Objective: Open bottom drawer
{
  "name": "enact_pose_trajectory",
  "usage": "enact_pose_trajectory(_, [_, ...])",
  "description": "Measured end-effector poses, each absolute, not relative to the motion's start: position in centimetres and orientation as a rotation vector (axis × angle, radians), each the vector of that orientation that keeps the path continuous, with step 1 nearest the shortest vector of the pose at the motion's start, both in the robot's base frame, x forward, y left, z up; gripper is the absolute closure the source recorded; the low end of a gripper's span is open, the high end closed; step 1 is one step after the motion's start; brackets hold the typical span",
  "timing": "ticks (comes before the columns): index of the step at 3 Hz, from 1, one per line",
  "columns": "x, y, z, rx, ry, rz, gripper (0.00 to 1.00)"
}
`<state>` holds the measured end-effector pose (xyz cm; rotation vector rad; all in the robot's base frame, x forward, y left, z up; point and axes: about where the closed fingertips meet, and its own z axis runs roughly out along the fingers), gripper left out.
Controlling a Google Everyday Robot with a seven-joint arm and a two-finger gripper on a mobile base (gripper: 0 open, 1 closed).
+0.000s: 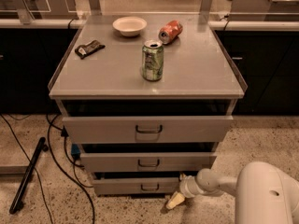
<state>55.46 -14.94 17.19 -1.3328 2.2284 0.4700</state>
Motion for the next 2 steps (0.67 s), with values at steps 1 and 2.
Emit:
enact_pose_trajectory(1, [54.0,-16.1,17.6,-1.314,2.273,0.503,0.00])
enact_pose_trajectory(2, [51.5,-17.5,18.5,-1.296,2.330,0.559,0.00])
